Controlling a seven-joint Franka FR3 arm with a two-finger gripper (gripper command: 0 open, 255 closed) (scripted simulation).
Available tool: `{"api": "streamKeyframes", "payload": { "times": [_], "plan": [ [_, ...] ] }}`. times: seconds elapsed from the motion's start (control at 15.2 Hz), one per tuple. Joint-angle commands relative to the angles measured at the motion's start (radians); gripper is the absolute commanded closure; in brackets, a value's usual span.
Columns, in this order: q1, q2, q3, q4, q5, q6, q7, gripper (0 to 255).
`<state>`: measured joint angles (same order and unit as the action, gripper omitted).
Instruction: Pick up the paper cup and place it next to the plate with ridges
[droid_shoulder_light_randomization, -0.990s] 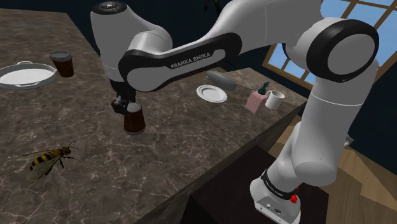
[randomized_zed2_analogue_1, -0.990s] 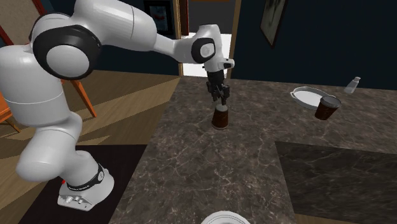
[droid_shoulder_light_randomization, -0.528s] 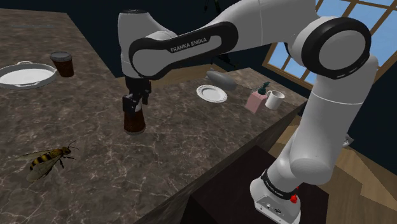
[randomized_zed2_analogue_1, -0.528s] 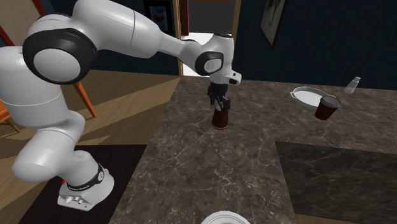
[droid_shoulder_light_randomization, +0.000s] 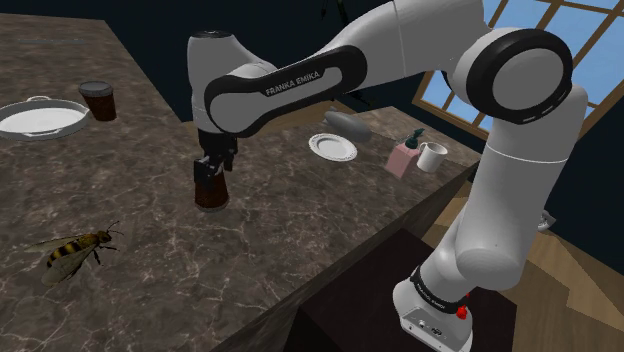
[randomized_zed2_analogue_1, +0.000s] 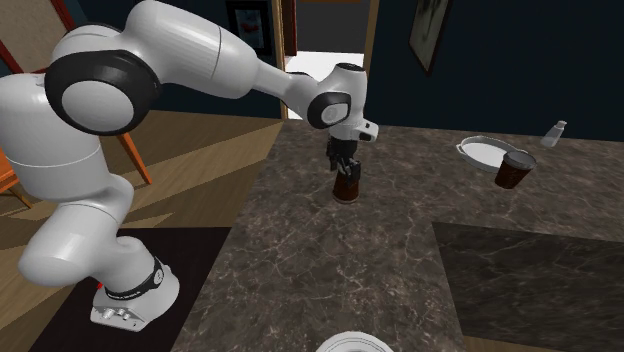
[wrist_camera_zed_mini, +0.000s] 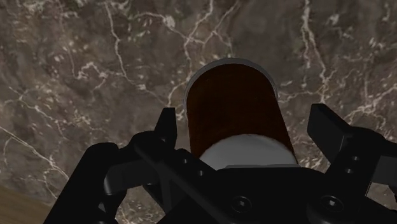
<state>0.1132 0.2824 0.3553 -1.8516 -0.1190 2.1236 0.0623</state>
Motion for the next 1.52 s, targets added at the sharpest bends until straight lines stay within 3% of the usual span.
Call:
{"api": "streamKeyframes", "payload": {
  "times": [0.0, 0.13, 0.2, 0.79, 1.45],
  "plan": [
    [0.000, 0.000, 0.000, 0.000, 0.000, 0.001, 0.000, 0],
    [0.000, 0.000, 0.000, 0.000, 0.000, 0.000, 0.000, 0],
    [0.000, 0.000, 0.000, 0.000, 0.000, 0.000, 0.000, 255],
    [0.000, 0.000, 0.000, 0.000, 0.000, 0.001, 0.000, 255],
    [-0.005, -0.047, 0.007, 0.075, 0.023, -0.119, -0.016, 255]
  ]
}}
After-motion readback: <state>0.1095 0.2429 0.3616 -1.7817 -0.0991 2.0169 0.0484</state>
